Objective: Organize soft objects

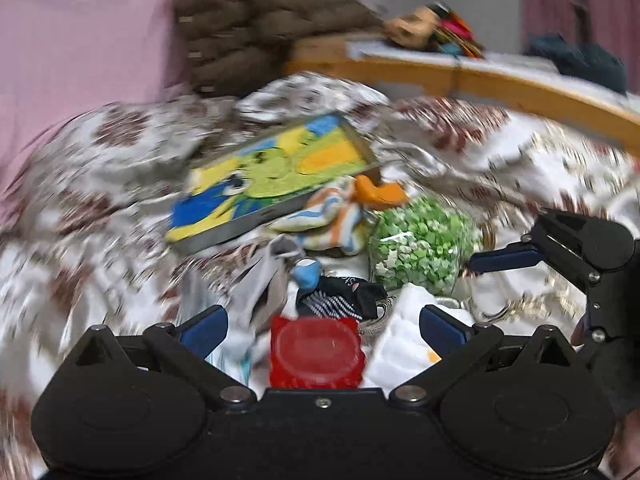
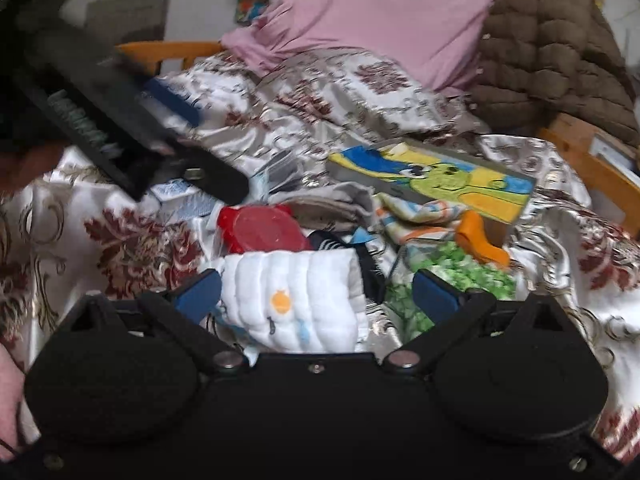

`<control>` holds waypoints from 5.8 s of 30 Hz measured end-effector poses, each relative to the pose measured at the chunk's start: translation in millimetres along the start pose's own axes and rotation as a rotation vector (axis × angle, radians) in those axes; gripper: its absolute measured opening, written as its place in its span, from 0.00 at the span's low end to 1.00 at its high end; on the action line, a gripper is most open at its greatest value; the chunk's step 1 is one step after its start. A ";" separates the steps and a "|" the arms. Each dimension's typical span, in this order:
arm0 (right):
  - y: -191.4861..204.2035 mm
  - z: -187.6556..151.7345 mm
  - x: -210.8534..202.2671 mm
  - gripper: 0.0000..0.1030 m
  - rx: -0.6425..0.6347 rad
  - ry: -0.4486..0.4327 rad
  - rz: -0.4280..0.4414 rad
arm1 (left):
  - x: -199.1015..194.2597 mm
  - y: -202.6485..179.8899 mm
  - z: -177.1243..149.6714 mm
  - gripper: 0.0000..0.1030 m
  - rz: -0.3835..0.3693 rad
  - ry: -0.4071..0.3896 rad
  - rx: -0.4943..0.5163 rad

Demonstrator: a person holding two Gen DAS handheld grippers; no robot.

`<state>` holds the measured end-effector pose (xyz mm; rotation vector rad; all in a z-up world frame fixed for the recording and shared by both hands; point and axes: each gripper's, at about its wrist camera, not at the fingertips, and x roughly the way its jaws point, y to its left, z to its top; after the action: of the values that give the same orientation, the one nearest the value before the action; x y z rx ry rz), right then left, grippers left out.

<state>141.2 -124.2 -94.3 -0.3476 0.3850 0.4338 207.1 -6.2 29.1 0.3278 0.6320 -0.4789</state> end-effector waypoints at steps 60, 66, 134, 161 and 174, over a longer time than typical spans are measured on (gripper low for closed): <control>-114.0 36.8 18.8 0.03 -0.007 -0.279 -0.080 | 114.3 52.3 163.5 0.01 -0.062 0.138 -0.127; -182.7 59.4 64.3 0.03 0.168 -0.327 -0.123 | 141.1 63.6 201.3 0.01 0.010 0.019 -0.185; -140.1 91.1 -40.0 0.99 0.467 -0.386 -0.240 | -82.0 -19.9 31.7 0.99 0.592 -0.568 -0.448; -52.9 25.6 -53.9 0.99 0.397 -0.186 -0.135 | -87.5 -11.9 -88.2 0.99 0.478 -0.199 -0.604; -30.0 10.9 -29.0 0.99 0.311 -0.032 -0.088 | -47.7 -6.2 -106.6 0.99 0.419 -0.007 -0.647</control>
<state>133.9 -155.1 -65.1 -0.0551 0.3973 0.2874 118.7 50.1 -23.0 -0.1587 0.6557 0.1358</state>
